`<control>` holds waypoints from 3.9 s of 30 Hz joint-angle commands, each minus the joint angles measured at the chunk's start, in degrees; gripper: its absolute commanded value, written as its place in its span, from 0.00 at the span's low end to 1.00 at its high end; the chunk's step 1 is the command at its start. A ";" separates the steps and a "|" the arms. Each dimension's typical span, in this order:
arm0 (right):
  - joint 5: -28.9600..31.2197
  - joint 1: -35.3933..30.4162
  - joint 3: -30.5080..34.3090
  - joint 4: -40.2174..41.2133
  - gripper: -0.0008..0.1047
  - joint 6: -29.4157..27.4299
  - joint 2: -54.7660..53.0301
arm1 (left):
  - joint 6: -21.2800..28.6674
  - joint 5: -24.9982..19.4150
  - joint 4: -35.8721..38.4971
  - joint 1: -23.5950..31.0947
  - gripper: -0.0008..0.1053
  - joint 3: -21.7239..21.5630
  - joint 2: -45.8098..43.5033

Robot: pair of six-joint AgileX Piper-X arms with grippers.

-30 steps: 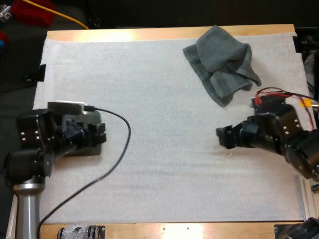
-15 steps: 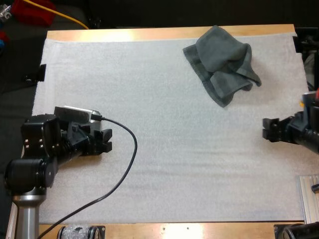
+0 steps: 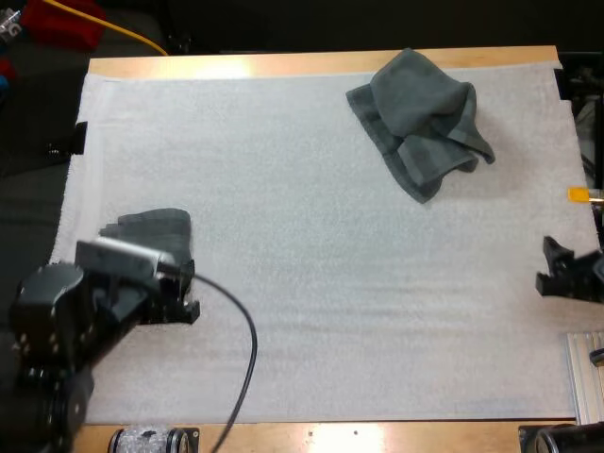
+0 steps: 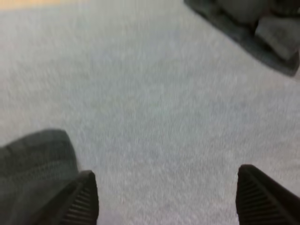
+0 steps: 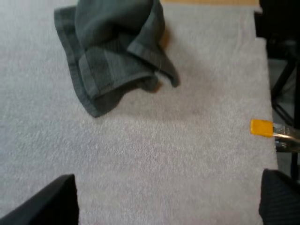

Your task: Pick towel from pile, fold and stack

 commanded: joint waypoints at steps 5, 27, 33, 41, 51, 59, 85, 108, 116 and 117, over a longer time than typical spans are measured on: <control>0.11 -0.31 -0.48 2.84 0.72 -0.59 -8.03 | 0.22 -1.05 1.97 -0.27 0.58 -0.35 -7.65; 0.11 -0.31 -0.51 8.33 0.72 4.04 -32.53 | 3.02 -3.30 16.61 -0.27 0.58 -0.35 -35.23; 0.11 -0.31 -0.61 8.33 0.72 4.13 -37.38 | 3.02 -3.56 20.57 -0.27 0.58 -0.47 -41.88; 0.11 -0.20 -0.48 10.47 0.72 4.13 -39.06 | 6.24 -4.52 24.90 0.58 0.58 -1.03 -42.10; -2.70 -0.20 7.84 4.88 0.72 4.13 -39.06 | 6.96 -4.78 18.63 0.58 0.58 4.07 -41.99; -2.97 -0.20 15.75 -1.82 0.72 4.13 -38.92 | 7.09 -4.70 13.94 0.58 0.58 11.65 -41.89; -2.97 -0.20 27.39 -2.80 0.72 4.13 -38.84 | 6.98 -4.44 3.70 0.58 0.58 22.88 -41.77; -2.97 -0.20 27.39 -2.88 0.72 4.13 -38.86 | 6.87 -4.44 1.85 -0.29 0.58 22.92 -41.77; -2.97 -0.20 27.39 -2.88 0.72 4.13 -38.86 | 6.87 -4.44 1.85 -0.29 0.58 22.92 -41.77; -2.97 -0.20 27.39 -2.88 0.72 4.13 -38.86 | 6.87 -4.44 1.85 -0.29 0.58 22.92 -41.77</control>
